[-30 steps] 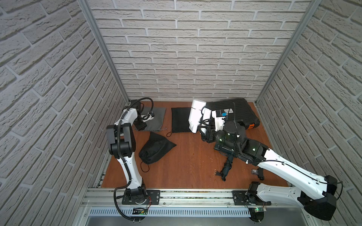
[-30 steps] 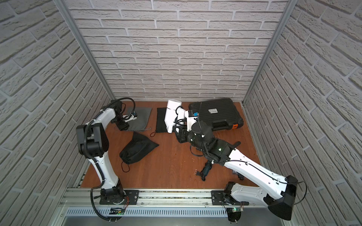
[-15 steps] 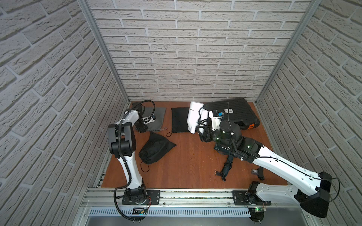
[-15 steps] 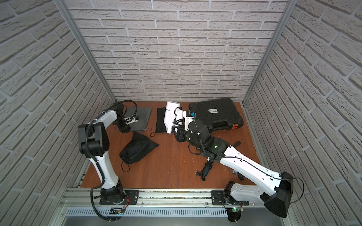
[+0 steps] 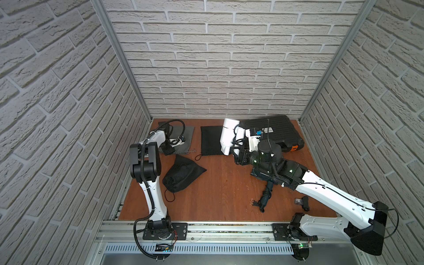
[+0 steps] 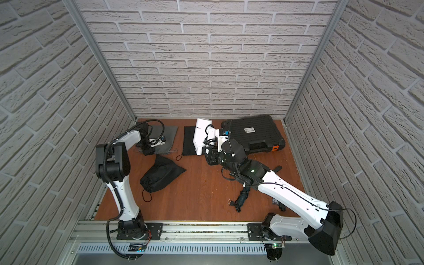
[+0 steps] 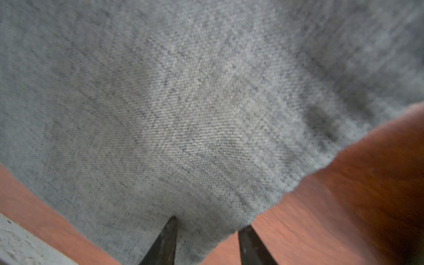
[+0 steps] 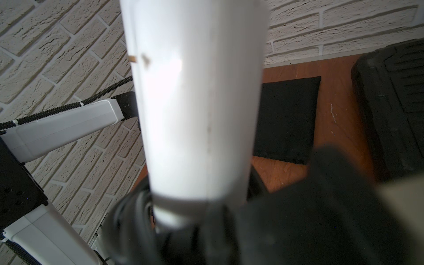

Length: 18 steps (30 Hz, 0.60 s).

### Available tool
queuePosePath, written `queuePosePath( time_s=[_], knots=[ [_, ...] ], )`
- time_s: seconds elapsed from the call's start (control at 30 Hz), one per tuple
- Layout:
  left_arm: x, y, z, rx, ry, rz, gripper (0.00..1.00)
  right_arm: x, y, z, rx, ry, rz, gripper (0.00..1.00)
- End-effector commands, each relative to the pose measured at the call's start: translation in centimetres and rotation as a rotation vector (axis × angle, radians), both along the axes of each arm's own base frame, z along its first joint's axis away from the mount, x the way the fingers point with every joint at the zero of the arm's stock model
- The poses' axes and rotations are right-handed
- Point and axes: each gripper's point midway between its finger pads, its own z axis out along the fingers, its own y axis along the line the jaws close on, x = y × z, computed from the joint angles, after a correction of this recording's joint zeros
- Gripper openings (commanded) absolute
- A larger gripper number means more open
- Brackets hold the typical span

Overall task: Pack away hair dryers
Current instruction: Pick up the drawstring bag from the corner of the board.

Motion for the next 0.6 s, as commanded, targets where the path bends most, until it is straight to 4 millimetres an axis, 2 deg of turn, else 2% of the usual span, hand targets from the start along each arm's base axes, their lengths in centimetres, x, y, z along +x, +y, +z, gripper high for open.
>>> queuePosePath(
  time_s=[0.0,0.27,0.47,0.57],
  knots=[
    [0.2,-0.4,-0.1,-0.009,0.012,-0.020,0.35,0.7,0.4,3.8,0.110,-0.099,-0.002,0.02],
    [-0.3,-0.7,0.8,-0.024,0.039,-0.044,0.01,0.6,0.5,4.2,0.121,-0.103,0.006,0.02],
    [-1.3,-1.0,1.8,-0.035,0.060,-0.059,0.00,0.5,0.6,4.3,0.127,-0.102,0.013,0.03],
    [-2.5,-1.3,2.8,-0.059,0.098,-0.057,0.00,0.5,0.6,4.4,0.130,-0.104,0.017,0.03]
  ],
)
